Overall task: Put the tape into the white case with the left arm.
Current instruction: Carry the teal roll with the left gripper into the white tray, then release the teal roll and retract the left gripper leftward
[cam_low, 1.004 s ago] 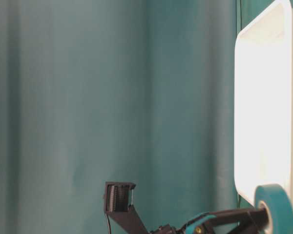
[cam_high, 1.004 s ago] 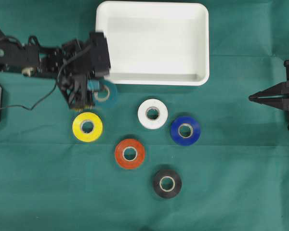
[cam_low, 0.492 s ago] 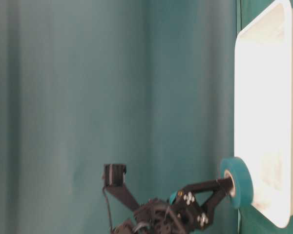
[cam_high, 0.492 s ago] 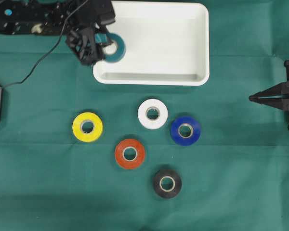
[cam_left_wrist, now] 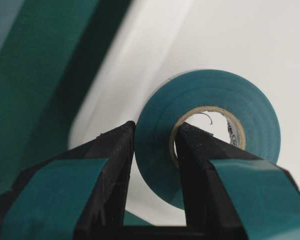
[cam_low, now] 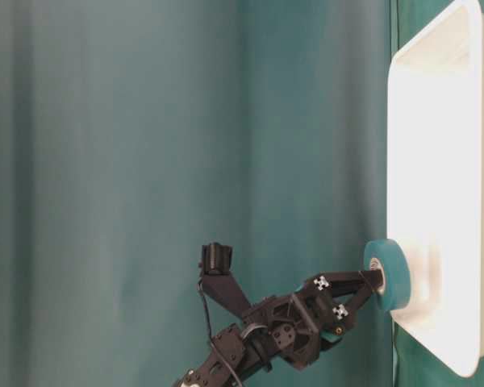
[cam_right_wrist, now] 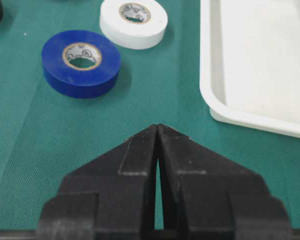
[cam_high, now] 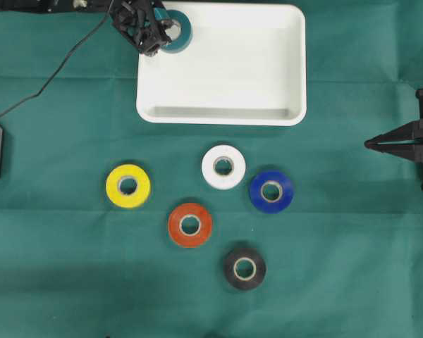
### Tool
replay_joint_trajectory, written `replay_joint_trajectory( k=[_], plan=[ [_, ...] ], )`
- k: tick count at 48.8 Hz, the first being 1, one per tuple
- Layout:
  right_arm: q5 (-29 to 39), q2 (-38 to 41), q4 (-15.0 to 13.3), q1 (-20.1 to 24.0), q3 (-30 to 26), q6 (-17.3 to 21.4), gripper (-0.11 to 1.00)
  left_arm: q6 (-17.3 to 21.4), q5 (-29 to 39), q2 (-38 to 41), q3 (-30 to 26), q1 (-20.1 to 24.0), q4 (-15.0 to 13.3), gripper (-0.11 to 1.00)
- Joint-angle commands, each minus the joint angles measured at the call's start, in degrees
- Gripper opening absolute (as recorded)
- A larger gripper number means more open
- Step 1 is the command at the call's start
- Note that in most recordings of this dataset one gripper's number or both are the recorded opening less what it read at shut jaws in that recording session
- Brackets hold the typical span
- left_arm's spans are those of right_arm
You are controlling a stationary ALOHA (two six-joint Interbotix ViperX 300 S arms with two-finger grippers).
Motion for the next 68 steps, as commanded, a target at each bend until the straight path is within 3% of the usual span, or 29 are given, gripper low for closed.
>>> replay_joint_trajectory(
  k=[1, 20, 32, 46, 68],
  plan=[
    [-0.5, 0.3, 0.0, 0.0, -0.6, 0.1, -0.09, 0.0, -0.4, -0.1, -1.9, 0.0, 0.0, 0.24],
    [-0.5, 0.3, 0.0, 0.0, -0.6, 0.1, -0.09, -0.2, -0.6, 0.9, -1.6, 0.1, 0.0, 0.25],
    [-0.6, 0.2, 0.0, 0.0, -0.6, 0.1, -0.09, 0.0, -0.7, 0.2, -0.6, 0.1, 0.0, 0.88],
    [-0.5, 0.3, 0.1, 0.0, -0.6, 0.1, -0.09, 0.0, -0.4, -3.7, 1.6, 0.1, 0.0, 0.87],
    [-0.5, -0.5, 0.0, 0.0, -0.4, 0.0, -0.09, -0.5, -0.3, -20.7, 14.1, -6.0, 0.0, 0.87]
  ],
)
